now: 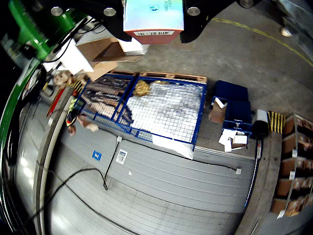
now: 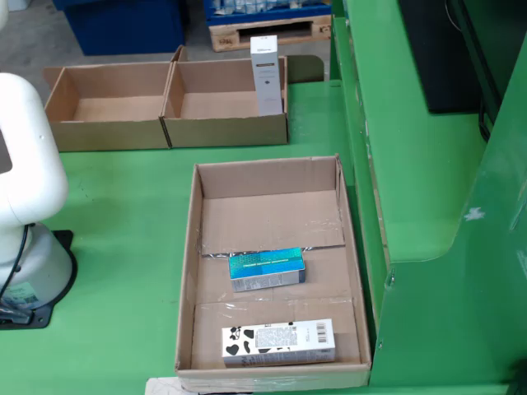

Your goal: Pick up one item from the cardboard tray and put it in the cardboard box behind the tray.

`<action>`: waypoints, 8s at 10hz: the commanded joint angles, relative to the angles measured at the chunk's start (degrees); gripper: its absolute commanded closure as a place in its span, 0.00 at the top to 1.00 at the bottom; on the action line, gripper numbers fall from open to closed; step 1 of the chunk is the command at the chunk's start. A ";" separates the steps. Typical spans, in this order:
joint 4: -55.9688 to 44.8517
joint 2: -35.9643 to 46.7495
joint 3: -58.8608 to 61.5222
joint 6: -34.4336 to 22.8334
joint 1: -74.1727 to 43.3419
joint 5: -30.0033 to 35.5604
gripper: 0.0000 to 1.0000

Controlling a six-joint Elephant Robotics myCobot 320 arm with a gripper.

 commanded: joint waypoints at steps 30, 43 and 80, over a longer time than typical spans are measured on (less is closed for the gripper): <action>0.96 -19.94 1.49 -9.97 -32.44 -0.52 0.00; 0.97 -32.78 1.49 -6.87 -23.03 -0.71 0.00; 0.96 -32.78 1.49 -8.90 -23.03 -0.72 1.00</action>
